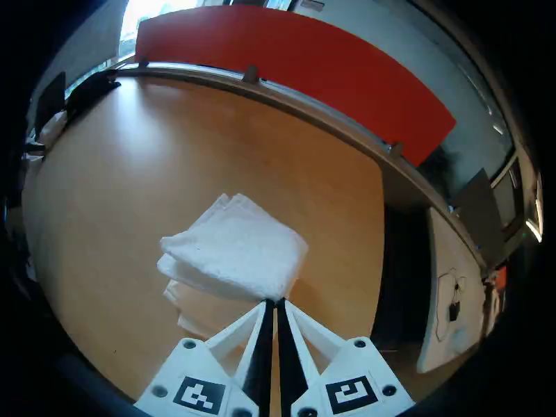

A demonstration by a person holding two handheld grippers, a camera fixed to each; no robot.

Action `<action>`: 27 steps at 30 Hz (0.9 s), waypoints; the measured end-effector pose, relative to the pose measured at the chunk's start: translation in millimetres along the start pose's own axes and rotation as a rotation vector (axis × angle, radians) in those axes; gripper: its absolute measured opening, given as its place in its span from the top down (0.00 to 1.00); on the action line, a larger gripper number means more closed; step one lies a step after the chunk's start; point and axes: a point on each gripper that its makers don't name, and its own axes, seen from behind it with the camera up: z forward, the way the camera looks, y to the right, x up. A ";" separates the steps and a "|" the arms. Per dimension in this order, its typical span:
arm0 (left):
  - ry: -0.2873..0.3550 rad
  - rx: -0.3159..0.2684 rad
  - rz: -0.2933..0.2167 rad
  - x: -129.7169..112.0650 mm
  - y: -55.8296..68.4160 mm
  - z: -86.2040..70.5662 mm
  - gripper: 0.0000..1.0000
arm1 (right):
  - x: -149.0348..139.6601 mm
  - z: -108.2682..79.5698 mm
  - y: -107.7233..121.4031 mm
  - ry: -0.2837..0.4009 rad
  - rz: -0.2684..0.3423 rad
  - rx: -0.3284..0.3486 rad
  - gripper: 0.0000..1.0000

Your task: Fold towel

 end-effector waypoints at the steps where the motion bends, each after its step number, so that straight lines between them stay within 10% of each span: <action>1: 0.000 0.001 0.001 -0.1 -0.2 -0.3 0.07 | -1.9 1.0 1.0 -0.005 0.004 -0.002 0.96; 27: -0.002 0.004 0.007 -1.6 0.6 -1.2 0.06 | -38.8 21.5 -0.1 -0.096 0.058 -0.022 0.93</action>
